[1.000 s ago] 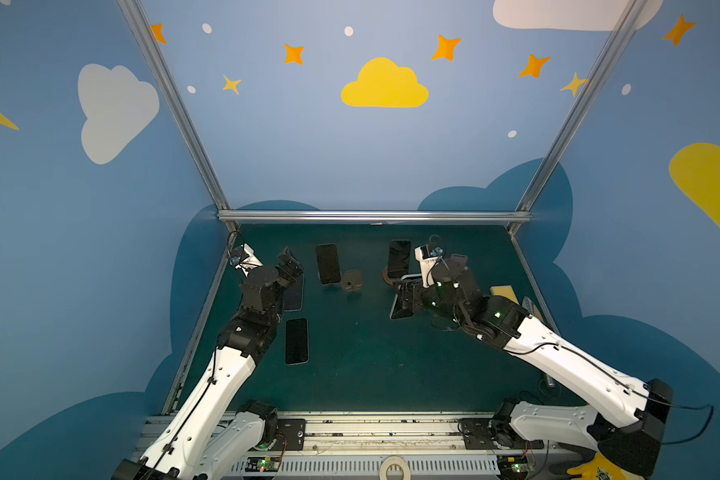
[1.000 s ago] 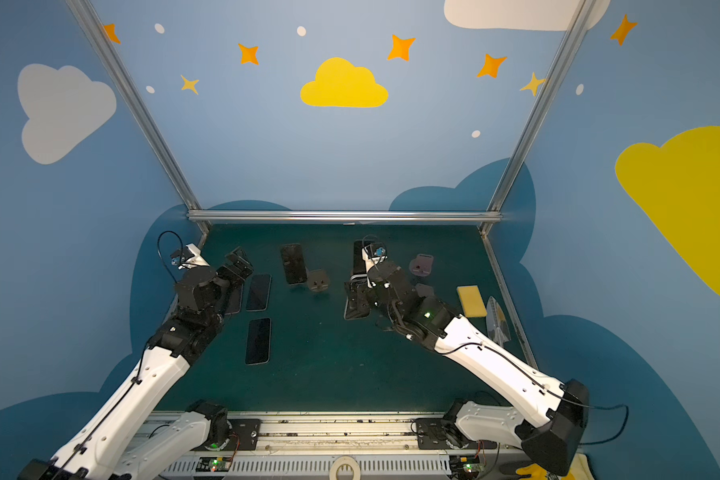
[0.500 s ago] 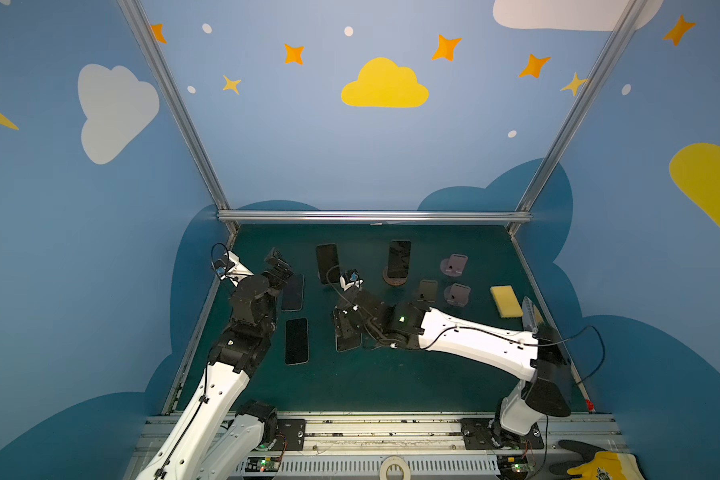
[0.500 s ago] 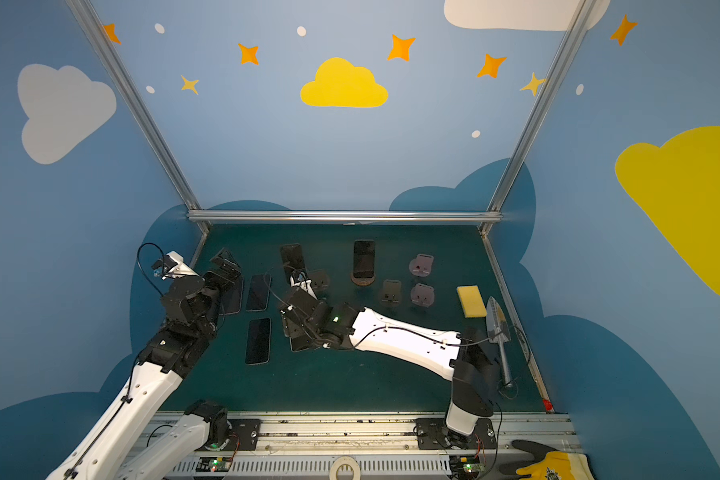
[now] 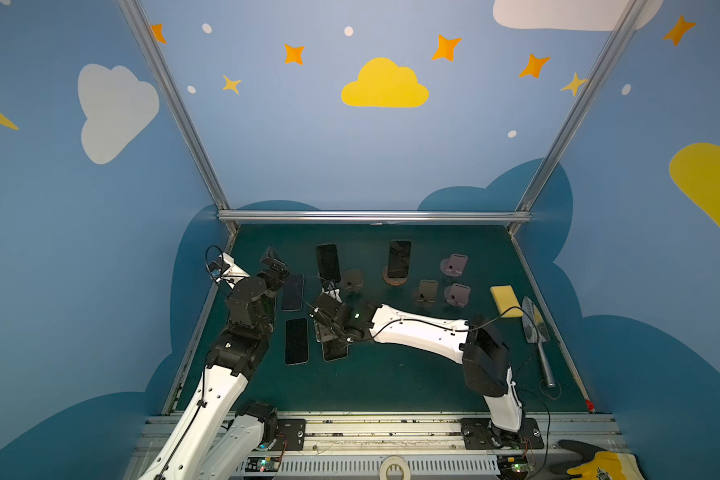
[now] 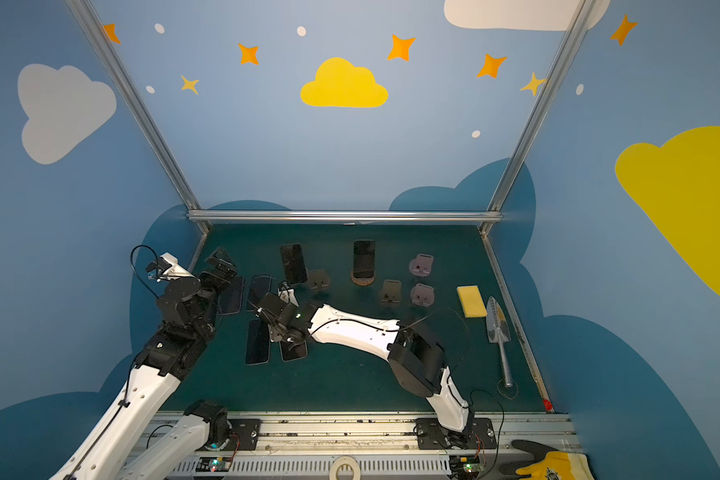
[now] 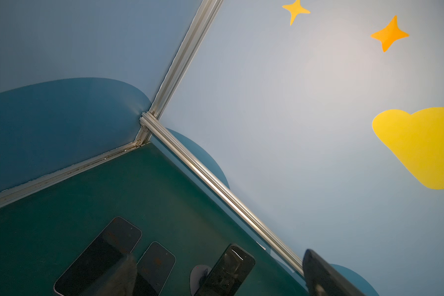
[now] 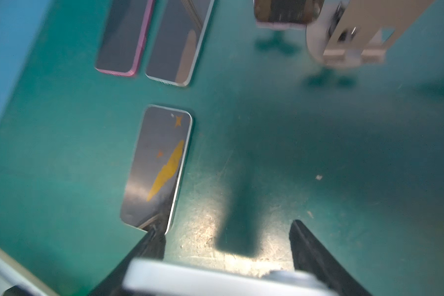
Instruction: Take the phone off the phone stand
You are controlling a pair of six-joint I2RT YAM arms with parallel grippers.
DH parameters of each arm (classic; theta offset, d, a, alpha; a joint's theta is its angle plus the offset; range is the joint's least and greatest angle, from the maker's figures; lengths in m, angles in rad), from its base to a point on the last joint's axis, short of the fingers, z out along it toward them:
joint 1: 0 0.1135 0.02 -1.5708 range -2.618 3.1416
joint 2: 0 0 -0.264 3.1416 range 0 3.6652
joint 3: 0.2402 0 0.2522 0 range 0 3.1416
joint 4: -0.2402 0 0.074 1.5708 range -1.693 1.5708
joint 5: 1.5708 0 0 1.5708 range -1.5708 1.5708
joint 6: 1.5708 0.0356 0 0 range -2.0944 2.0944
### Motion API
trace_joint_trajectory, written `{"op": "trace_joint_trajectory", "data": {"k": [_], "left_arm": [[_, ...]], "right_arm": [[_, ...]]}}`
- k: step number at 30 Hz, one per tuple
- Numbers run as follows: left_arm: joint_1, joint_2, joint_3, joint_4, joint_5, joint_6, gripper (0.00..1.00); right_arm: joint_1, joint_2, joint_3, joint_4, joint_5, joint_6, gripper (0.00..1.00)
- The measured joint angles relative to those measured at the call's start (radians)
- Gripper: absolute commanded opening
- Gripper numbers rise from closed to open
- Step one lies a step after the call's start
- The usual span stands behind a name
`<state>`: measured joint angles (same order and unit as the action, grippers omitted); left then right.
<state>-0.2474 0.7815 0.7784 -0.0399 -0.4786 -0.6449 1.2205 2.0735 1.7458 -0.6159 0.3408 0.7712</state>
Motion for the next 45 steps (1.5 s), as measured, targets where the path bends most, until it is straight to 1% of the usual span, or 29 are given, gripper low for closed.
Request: {"op": "trace_joint_trajectory", "data": {"k": [8, 11, 16, 21, 29, 36, 45], "left_arm": [[0.003, 0.005, 0.0, 0.004, 0.0, -0.007, 1.0], [0.005, 0.007, 0.0, 0.004, 0.002, -0.008, 1.0], [0.006, 0.011, 0.0, 0.005, 0.016, -0.011, 1.0], [0.009, 0.018, 0.0, 0.005, 0.024, -0.011, 1.0], [0.012, 0.026, 0.0, 0.005, 0.039, -0.014, 1.0], [0.012, 0.047, 0.0, -0.002, 0.077, -0.014, 1.0], [0.012, 0.046, 0.0, -0.003, 0.083, -0.014, 1.0]], "right_arm": [[-0.018, 0.122, 0.104, -0.034, -0.032, 0.015, 0.54], [-0.045, 0.142, 0.134, -0.044, -0.077, 0.026, 0.55], [-0.093, 0.174, 0.165, -0.048, -0.185, 0.042, 0.56], [-0.129, 0.203, 0.18, -0.049, -0.254, 0.068, 0.56], [-0.13, 0.261, 0.228, -0.061, -0.273, 0.083, 0.58], [-0.116, 0.323, 0.295, -0.13, -0.271, 0.101, 0.6], [-0.106, 0.334, 0.312, -0.161, -0.266, 0.135, 0.62]]}}
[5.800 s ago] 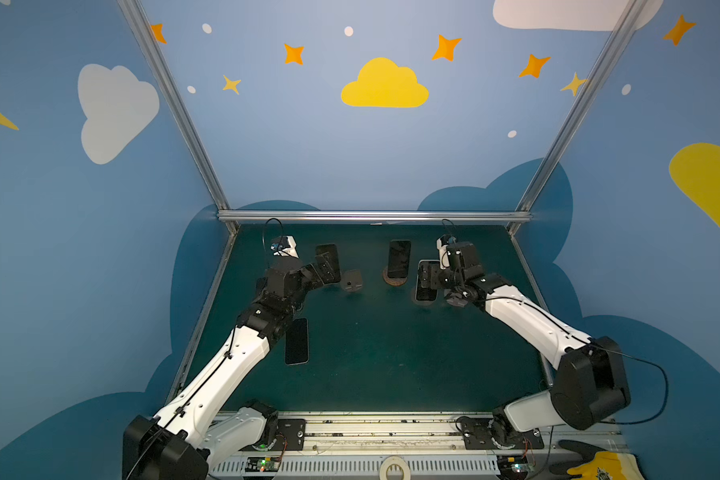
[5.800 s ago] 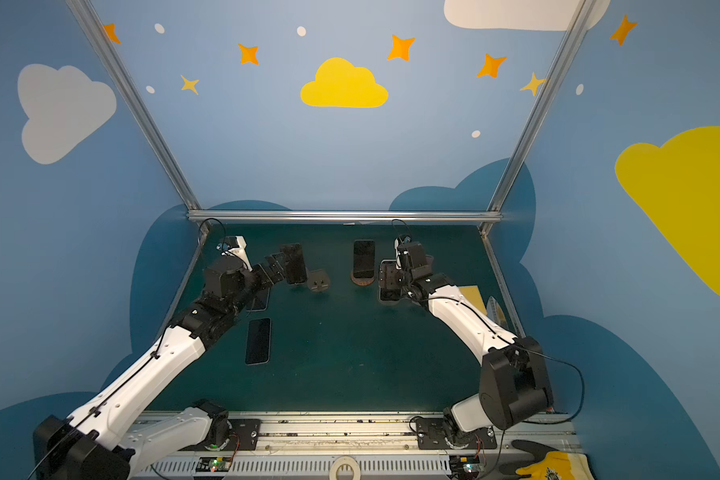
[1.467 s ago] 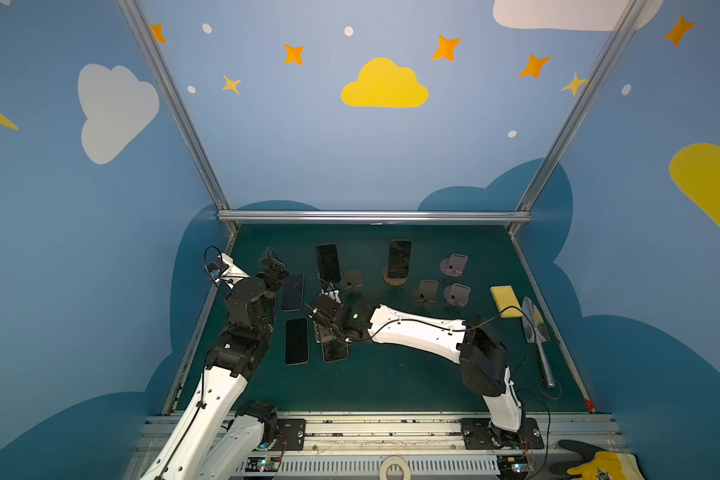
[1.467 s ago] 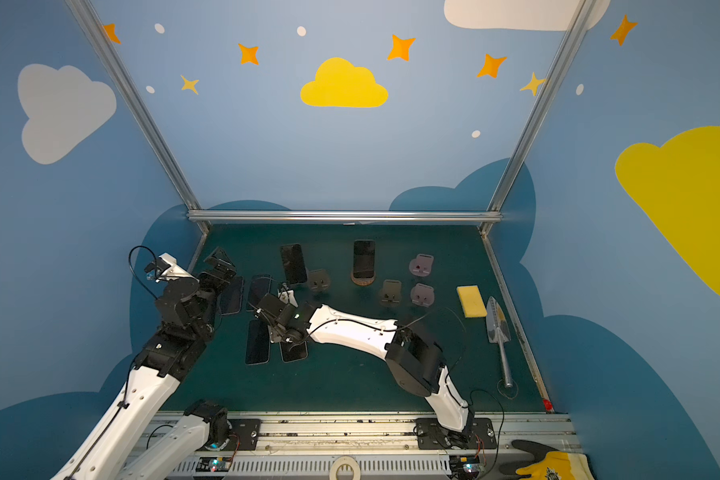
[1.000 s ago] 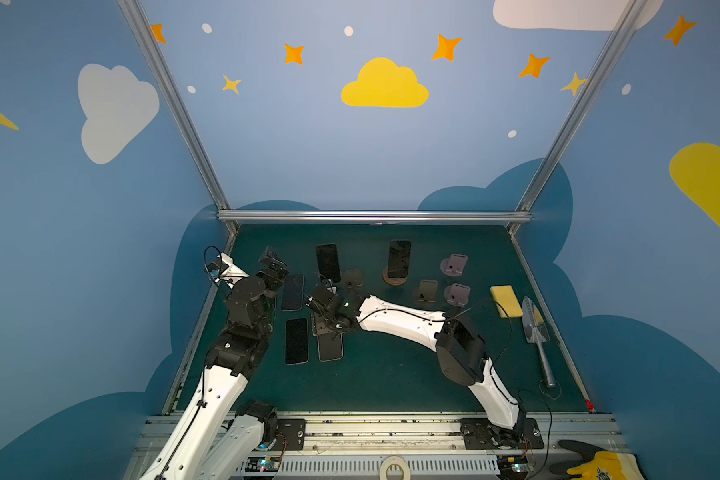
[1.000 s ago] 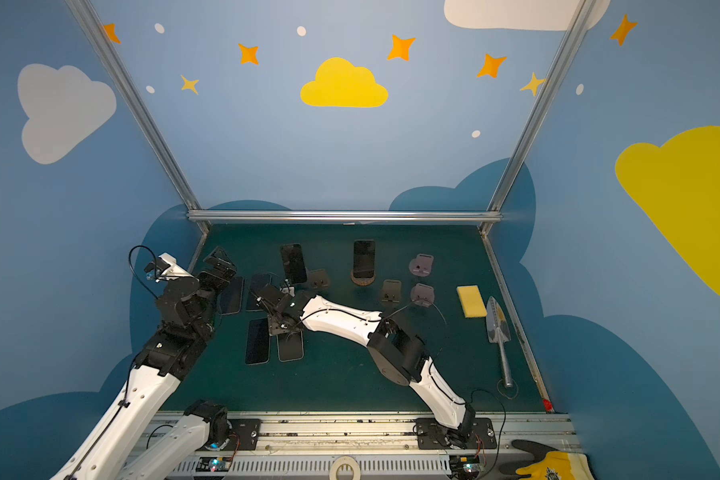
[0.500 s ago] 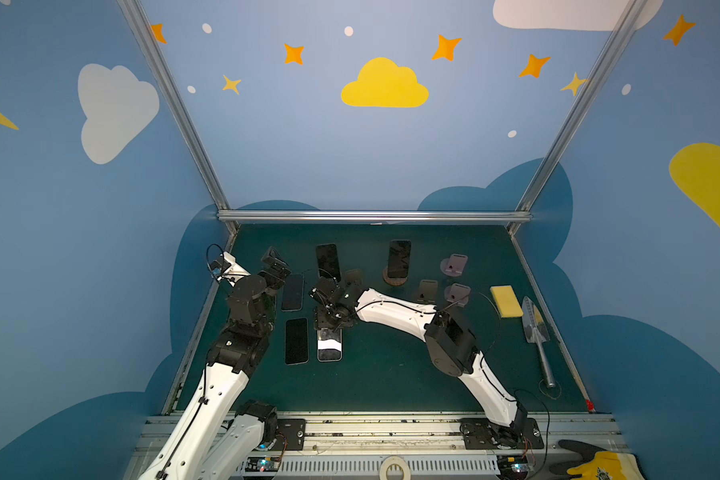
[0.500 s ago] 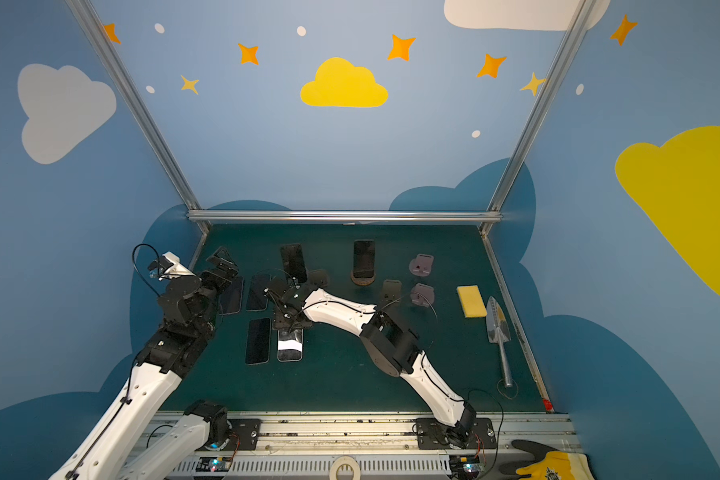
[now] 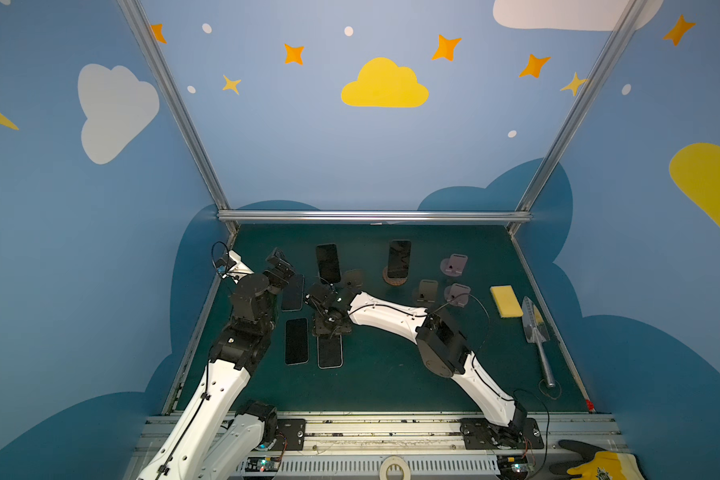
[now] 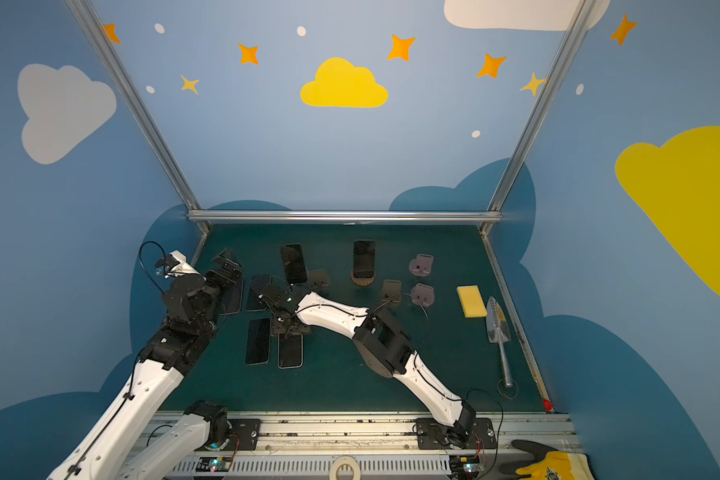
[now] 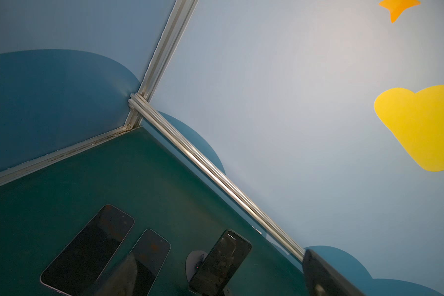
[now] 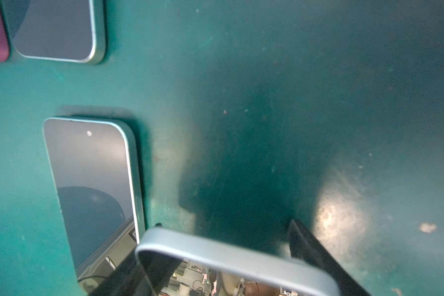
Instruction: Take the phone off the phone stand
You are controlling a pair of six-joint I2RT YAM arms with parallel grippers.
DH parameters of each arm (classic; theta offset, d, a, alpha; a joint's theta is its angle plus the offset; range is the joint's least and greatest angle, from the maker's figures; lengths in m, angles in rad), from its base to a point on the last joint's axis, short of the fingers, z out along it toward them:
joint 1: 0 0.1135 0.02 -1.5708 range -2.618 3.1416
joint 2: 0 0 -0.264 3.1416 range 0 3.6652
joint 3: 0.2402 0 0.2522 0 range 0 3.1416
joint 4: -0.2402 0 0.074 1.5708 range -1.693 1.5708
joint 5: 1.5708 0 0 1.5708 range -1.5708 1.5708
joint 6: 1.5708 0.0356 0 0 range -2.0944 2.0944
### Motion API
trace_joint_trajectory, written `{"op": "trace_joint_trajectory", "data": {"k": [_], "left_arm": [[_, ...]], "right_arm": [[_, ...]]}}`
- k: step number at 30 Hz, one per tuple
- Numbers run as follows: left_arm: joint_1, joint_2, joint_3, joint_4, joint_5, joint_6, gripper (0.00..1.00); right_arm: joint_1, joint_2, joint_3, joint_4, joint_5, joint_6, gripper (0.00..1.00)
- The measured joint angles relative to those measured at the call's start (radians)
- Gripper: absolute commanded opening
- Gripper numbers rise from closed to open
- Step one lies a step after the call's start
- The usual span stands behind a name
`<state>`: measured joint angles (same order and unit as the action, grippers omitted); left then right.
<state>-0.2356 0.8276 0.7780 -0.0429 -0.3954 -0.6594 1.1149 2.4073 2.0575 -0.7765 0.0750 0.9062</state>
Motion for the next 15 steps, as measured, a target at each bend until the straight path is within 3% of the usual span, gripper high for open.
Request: {"op": "trace_joint_trajectory", "data": {"k": [15], "left_arm": [[0.003, 0.0, 0.0, 0.0, -0.002, -0.003, 1.0]], "right_arm": [[0.014, 0.034, 0.059, -0.048, 0.032, 0.034, 0.66]]}}
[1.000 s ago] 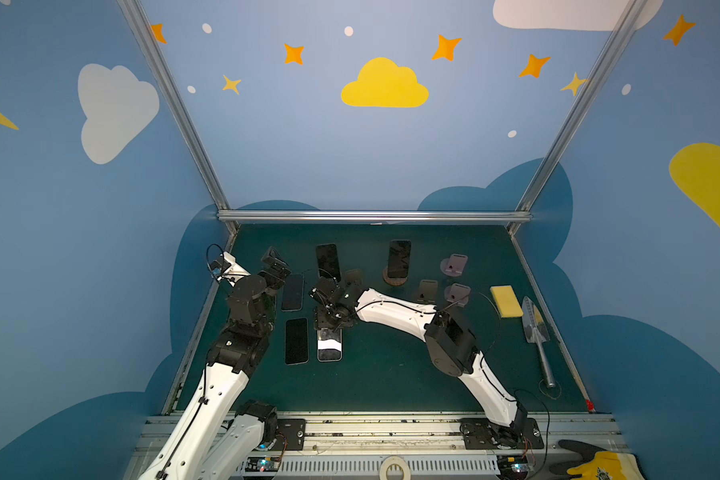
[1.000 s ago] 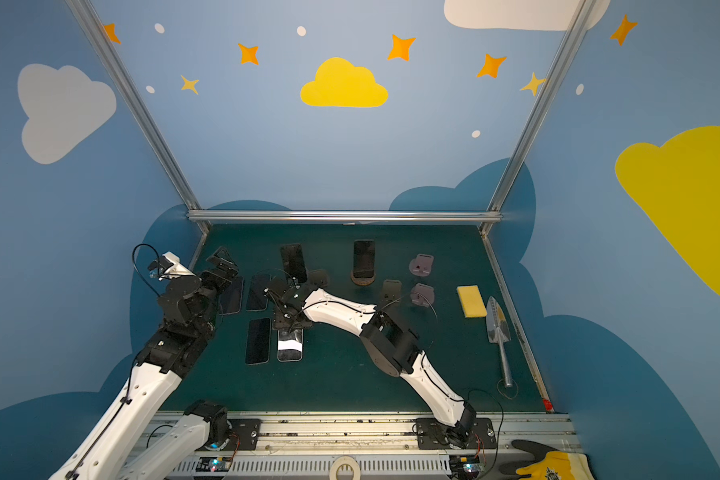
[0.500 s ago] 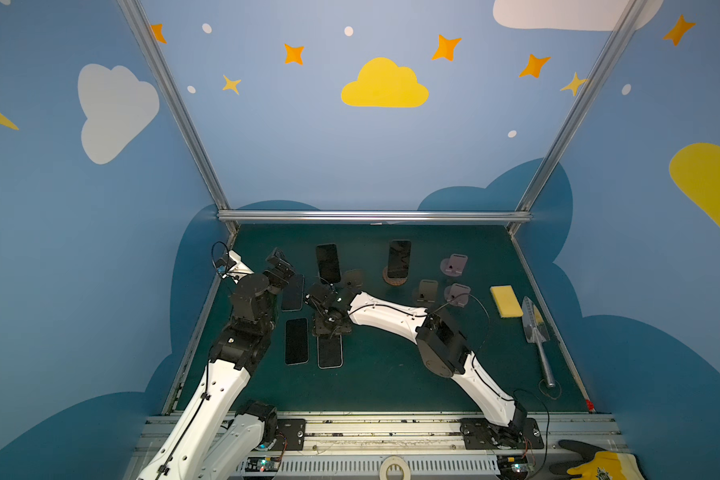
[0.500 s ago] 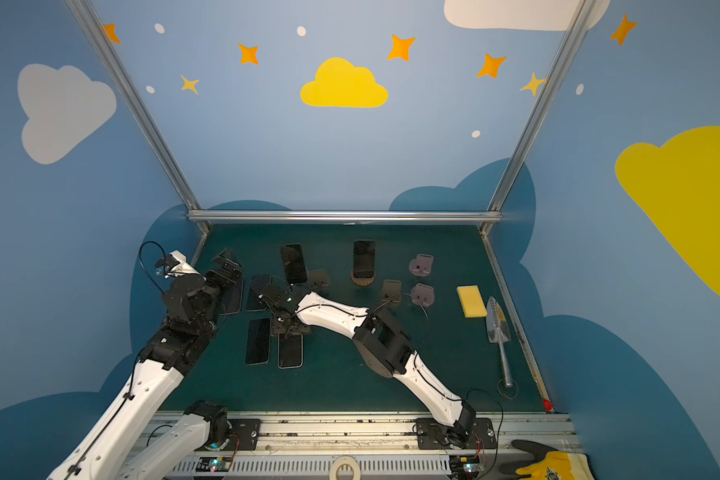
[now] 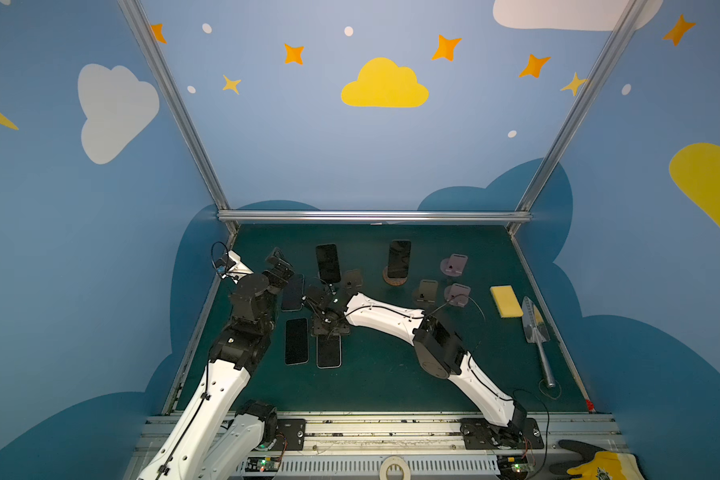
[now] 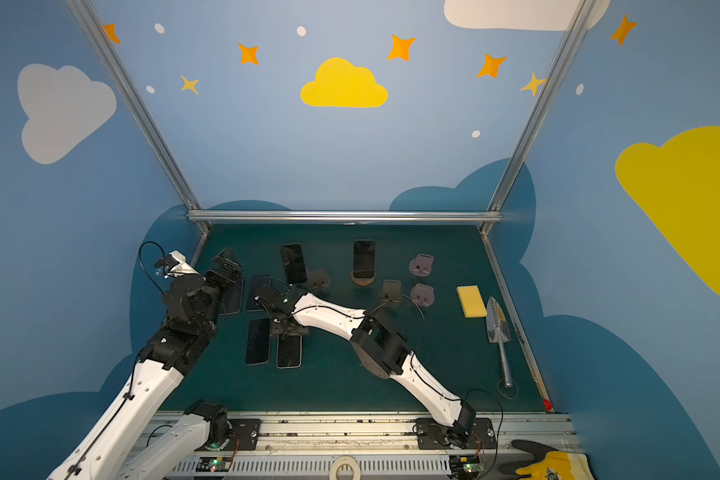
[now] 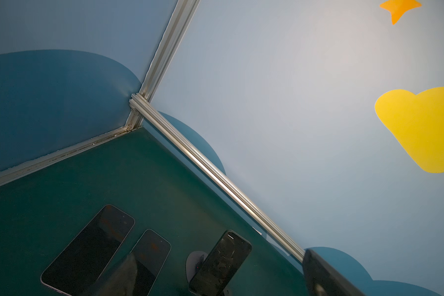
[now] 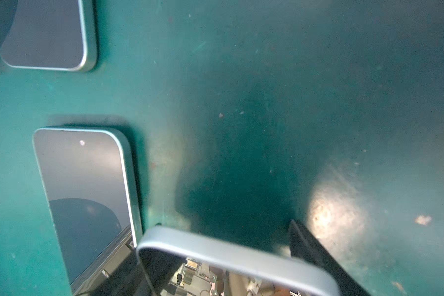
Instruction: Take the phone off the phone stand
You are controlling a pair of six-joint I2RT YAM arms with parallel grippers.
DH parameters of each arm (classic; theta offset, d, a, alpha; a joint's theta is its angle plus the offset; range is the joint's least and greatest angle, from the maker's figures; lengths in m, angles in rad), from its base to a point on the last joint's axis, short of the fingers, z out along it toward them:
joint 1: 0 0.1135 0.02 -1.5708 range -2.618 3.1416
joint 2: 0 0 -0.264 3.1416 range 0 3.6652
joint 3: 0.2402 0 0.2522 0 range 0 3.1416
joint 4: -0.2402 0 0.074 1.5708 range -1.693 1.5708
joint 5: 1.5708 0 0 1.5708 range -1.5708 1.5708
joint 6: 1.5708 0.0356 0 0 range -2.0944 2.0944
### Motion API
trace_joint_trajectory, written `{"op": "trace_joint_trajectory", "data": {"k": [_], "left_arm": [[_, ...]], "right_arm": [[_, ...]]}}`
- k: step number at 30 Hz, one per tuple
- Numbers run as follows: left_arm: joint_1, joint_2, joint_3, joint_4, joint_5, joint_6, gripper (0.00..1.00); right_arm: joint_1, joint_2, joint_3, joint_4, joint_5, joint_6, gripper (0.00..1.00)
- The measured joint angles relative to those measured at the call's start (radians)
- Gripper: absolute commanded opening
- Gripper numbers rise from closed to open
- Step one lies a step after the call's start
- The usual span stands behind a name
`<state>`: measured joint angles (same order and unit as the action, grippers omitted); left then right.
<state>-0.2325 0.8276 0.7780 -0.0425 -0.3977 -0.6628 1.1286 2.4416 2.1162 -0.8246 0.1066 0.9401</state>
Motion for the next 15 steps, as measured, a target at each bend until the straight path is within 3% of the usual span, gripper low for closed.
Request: {"op": "trace_joint_trajectory", "data": {"k": [15], "left_arm": [[0.002, 0.021, 0.0, 0.001, -0.008, 0.0, 1.0]], "right_arm": [[-0.001, 0.006, 0.009, -0.008, -0.005, 0.0, 0.69]]}}
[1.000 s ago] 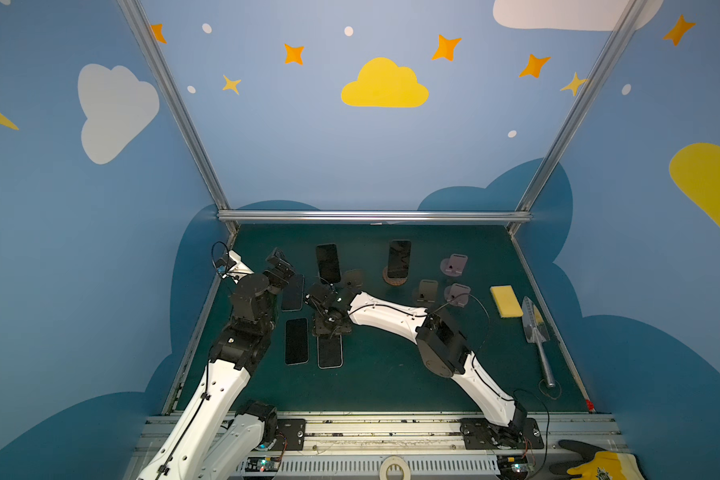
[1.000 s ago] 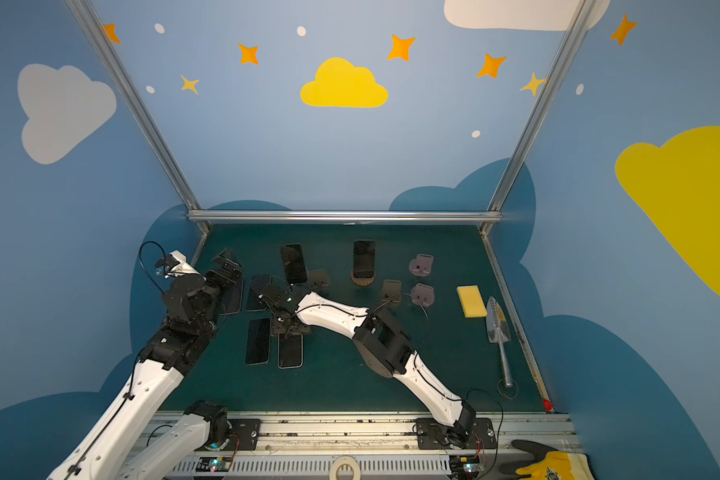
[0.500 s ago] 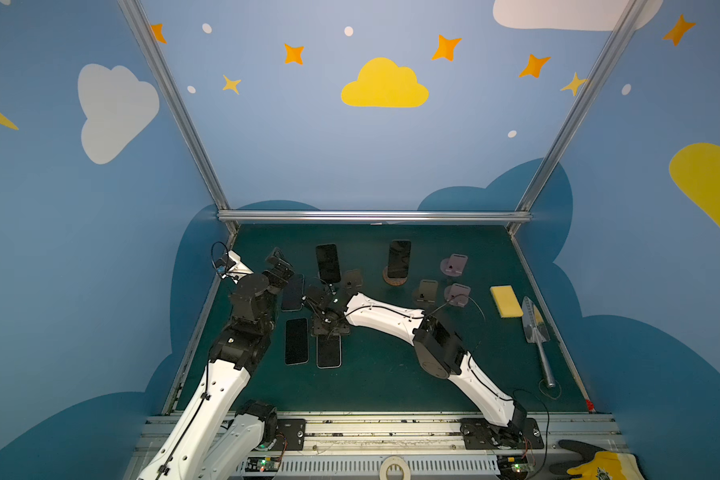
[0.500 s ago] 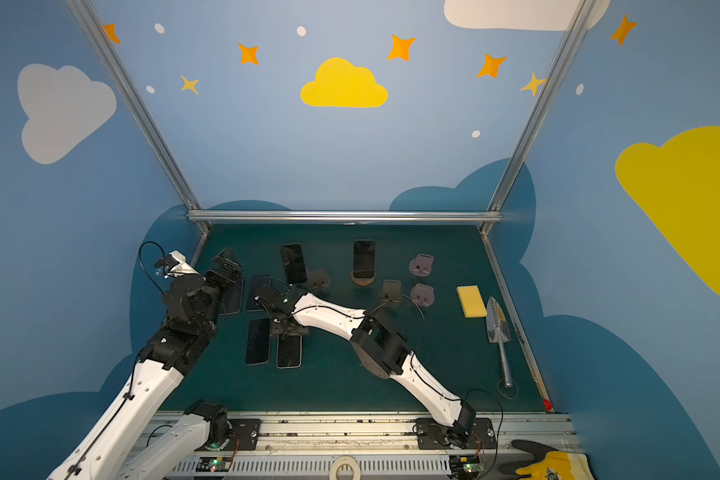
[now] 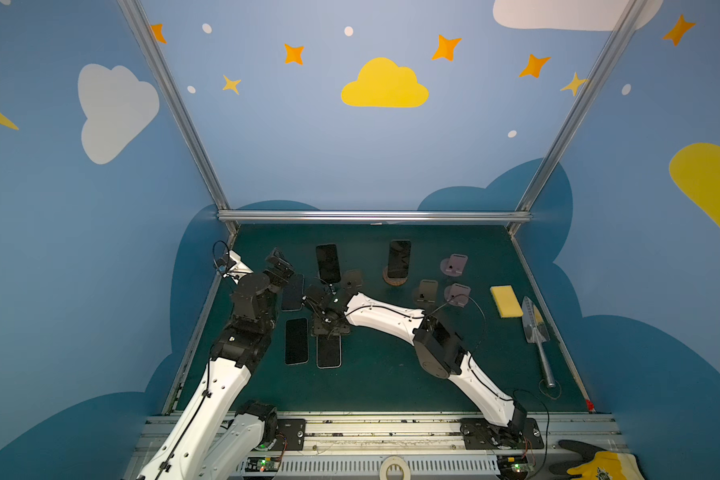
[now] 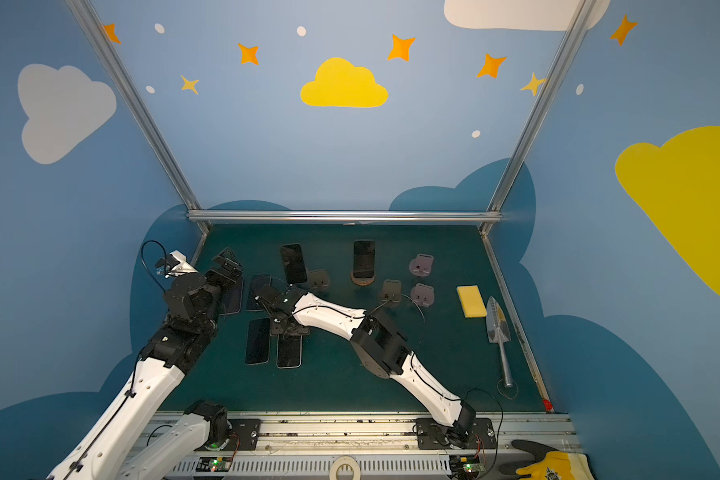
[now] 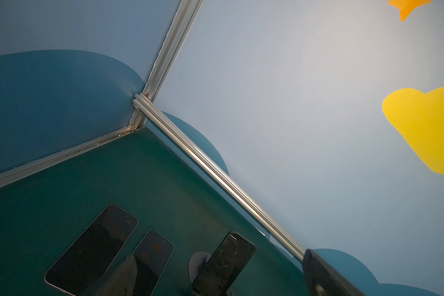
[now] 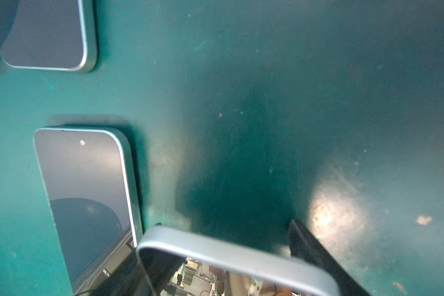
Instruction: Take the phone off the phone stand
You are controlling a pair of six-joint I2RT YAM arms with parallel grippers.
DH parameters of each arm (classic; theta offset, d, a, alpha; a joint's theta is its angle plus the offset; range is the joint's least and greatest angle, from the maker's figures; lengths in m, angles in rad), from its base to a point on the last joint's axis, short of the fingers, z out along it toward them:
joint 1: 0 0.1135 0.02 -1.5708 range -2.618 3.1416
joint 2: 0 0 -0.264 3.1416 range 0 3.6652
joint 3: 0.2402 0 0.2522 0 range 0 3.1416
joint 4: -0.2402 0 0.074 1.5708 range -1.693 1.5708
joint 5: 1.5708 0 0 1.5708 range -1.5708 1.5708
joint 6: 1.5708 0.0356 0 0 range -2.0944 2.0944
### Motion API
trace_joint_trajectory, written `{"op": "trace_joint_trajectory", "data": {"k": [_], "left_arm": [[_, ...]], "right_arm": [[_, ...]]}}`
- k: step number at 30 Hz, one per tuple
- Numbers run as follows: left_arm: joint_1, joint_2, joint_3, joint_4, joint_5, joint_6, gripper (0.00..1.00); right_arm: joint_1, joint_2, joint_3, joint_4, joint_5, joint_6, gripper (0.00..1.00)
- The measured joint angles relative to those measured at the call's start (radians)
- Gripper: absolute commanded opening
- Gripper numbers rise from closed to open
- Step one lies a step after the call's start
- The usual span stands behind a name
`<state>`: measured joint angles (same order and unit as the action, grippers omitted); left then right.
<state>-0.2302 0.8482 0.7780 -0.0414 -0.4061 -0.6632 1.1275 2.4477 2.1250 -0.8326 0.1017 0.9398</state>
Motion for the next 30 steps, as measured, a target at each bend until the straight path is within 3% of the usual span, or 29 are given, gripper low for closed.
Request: {"op": "trace_joint_trajectory", "data": {"k": [18, 30], "left_arm": [[0.001, 0.024, 0.001, -0.011, 0.02, 0.0, 1.0], [0.008, 0.001, 0.002, -0.003, -0.024, 0.012, 1.0]], "right_arm": [[0.0, 0.007, 0.013, -0.007, -0.03, -0.015, 0.74], [0.001, -0.017, -0.035, 0.038, -0.037, -0.014, 0.76]]}}
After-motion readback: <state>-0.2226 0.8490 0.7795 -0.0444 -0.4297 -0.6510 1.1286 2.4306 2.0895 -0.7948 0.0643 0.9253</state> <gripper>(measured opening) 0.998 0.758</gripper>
